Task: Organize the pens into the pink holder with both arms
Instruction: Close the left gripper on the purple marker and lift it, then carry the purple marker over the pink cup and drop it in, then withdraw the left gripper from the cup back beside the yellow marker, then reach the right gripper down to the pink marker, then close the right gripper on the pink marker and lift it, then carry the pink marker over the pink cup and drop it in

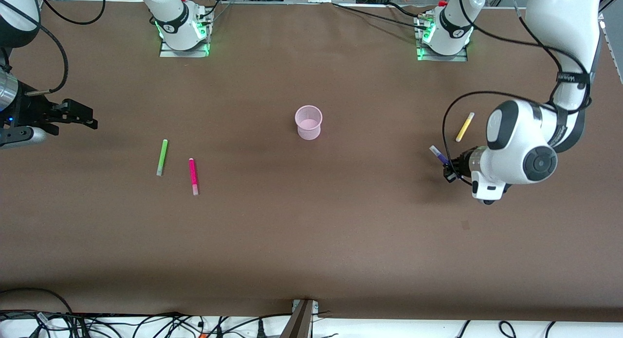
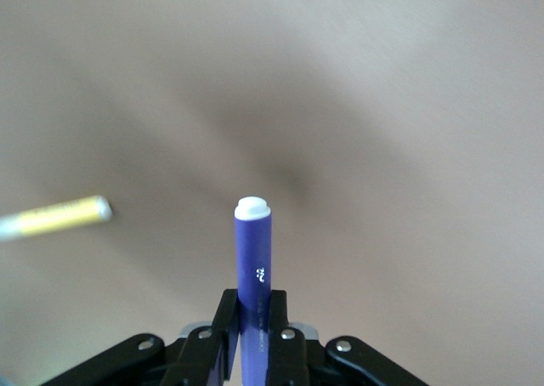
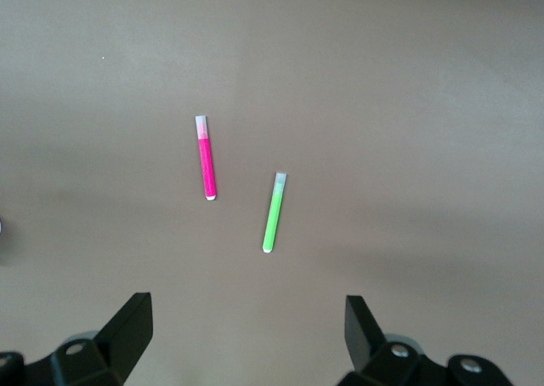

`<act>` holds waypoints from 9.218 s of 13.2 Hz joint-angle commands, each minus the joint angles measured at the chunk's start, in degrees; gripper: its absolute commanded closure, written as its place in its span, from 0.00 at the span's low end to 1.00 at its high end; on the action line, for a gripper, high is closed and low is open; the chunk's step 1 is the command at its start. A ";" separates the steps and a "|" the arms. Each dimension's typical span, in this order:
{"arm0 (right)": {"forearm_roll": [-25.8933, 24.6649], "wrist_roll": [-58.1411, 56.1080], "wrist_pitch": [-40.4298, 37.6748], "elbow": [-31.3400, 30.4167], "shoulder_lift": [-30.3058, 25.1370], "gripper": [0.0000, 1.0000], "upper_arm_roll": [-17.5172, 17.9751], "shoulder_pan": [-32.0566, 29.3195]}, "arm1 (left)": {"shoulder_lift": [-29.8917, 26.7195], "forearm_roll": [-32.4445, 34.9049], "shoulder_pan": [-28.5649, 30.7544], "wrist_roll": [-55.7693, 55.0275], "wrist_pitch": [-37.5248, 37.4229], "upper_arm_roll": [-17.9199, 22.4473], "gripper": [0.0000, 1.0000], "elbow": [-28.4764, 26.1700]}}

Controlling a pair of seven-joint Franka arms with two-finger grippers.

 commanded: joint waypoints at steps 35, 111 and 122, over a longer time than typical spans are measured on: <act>1.16 -1.18 -0.94 -0.29 -0.23 0.00 -0.13 -1.11 | 10.54 53.93 -43.21 -88.66 -1.37 -10.53 0.20 9.13; 32.08 47.04 -6.04 -3.89 20.69 1.00 13.73 13.48 | -10.65 9.10 13.92 45.72 -19.30 -11.50 0.00 8.86; 49.06 61.93 6.88 -3.80 23.93 1.00 19.82 20.95 | -10.65 9.10 13.92 45.64 -19.30 -11.50 0.00 8.78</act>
